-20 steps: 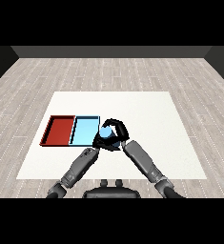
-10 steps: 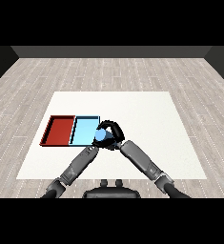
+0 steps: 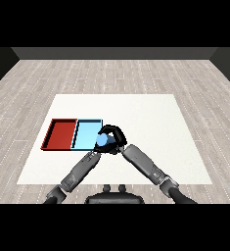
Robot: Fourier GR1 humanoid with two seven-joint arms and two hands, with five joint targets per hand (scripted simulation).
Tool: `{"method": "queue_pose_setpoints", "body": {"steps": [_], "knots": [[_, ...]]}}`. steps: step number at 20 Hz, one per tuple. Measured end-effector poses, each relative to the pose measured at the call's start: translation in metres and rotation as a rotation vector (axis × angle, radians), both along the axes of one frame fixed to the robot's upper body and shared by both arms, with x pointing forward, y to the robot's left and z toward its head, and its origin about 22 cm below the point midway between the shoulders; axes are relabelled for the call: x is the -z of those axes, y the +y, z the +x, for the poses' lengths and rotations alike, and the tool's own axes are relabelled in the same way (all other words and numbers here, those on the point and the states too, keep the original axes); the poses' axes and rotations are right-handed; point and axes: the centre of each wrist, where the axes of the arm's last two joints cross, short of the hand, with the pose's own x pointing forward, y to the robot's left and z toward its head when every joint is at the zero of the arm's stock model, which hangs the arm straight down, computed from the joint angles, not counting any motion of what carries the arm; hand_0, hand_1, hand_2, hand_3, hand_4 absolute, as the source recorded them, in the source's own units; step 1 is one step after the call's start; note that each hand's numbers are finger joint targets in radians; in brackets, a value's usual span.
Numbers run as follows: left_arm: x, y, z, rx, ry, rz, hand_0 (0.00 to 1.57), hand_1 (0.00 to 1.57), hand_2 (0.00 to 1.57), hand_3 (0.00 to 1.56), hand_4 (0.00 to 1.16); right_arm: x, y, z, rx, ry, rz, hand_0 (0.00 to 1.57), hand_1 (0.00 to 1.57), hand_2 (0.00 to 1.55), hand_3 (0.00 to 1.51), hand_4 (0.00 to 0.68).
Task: Pick the blue can and put it in the blue box
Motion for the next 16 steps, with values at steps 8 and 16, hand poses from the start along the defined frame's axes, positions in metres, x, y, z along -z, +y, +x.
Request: {"method": "queue_pose_setpoints", "body": {"steps": [8,16], "knots": [[0.002,-0.002,-0.001,0.002,0.037,-0.075,1.41,1.41,1.4,1.28,0.6,0.0,-0.001,0.003,-0.008,0.011,0.024,1.43,1.43,1.46,1.4,0.574],[0.003,-0.004,0.002,-0.013,0.085,-0.136,1.57,1.57,1.52,1.45,1.1,-0.005,-0.006,-0.004,-0.011,0.088,0.095,0.0,0.0,0.0,0.0,0.0]]}}
